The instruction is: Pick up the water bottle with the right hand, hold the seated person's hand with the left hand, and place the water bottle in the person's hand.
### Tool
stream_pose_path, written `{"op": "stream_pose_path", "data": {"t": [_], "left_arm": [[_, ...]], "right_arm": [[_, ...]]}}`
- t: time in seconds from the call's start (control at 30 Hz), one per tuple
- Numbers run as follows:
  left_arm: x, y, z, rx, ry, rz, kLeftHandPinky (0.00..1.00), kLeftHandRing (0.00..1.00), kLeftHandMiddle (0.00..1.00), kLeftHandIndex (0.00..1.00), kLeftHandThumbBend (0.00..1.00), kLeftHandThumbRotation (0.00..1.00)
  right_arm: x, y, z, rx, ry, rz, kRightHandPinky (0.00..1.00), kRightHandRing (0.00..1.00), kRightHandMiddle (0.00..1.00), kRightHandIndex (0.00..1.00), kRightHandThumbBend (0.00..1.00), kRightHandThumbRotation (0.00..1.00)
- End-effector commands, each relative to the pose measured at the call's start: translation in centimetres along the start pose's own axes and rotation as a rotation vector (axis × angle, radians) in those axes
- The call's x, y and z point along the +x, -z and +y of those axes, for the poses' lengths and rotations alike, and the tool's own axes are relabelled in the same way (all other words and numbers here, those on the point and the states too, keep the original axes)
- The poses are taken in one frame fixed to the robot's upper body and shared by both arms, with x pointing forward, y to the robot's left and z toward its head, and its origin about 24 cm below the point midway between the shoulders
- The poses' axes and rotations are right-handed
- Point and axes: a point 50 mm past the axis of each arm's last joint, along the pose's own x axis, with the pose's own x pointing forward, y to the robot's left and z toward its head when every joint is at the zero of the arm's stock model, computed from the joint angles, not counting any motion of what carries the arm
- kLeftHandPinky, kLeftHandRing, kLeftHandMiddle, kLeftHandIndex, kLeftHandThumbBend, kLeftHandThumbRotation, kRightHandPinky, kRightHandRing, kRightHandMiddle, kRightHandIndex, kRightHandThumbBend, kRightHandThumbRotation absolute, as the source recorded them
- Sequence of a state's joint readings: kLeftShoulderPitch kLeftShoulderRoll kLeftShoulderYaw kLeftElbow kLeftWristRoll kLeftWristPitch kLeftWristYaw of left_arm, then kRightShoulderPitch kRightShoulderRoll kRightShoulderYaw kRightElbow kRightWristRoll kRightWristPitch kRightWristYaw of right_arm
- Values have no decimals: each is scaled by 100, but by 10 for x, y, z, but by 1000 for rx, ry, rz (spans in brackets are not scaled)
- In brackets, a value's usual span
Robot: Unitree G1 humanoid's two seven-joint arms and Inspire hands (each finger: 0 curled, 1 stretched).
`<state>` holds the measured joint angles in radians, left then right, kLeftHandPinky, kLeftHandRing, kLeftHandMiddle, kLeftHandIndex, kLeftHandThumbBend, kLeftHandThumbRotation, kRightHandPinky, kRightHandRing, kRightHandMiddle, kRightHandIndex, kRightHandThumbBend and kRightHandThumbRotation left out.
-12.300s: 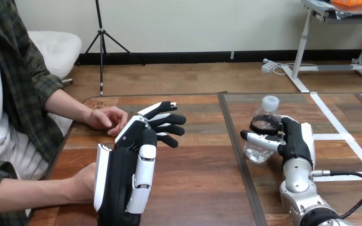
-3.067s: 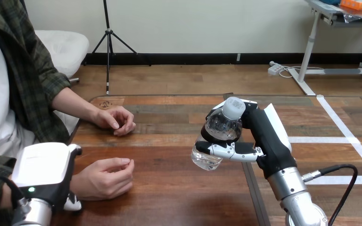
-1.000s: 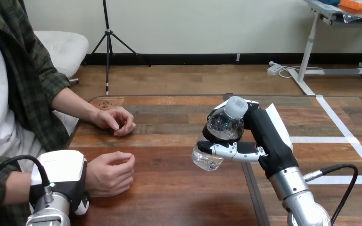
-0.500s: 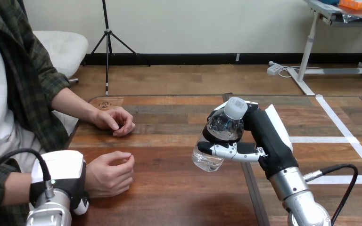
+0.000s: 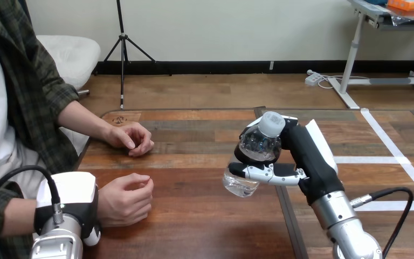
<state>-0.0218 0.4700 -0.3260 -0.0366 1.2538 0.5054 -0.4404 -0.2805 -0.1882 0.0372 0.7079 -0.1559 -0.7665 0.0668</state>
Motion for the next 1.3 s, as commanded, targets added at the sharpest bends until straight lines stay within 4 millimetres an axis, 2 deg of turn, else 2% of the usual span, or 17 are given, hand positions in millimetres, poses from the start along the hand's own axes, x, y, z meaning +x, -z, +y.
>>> {"op": "stream_pose_path", "data": {"t": [0.0, 0.13, 0.6, 0.97, 1.27], "left_arm": [[-3, 3, -29, 38, 134, 8, 64, 70, 74, 73, 79, 0], [-2, 4, -30, 39, 125, 18, 61, 68, 72, 72, 78, 0], [-1, 8, -32, -25, 84, 60, 45, 51, 57, 63, 77, 0], [0, 10, -34, -26, 94, 75, 41, 48, 55, 61, 80, 0], [0, 12, -34, -32, 117, 83, 42, 50, 57, 62, 80, 0]], "right_arm": [[29, -30, -14, -21, 45, -156, 36, 39, 44, 45, 73, 0], [29, -31, -15, -27, 44, -159, 36, 39, 44, 45, 73, 0], [30, -31, -15, -23, 45, -151, 34, 39, 44, 45, 73, 0], [30, -32, -15, -20, 44, -147, 34, 38, 44, 45, 74, 0], [30, -32, -15, -23, 40, -148, 34, 38, 44, 45, 73, 0]]}}
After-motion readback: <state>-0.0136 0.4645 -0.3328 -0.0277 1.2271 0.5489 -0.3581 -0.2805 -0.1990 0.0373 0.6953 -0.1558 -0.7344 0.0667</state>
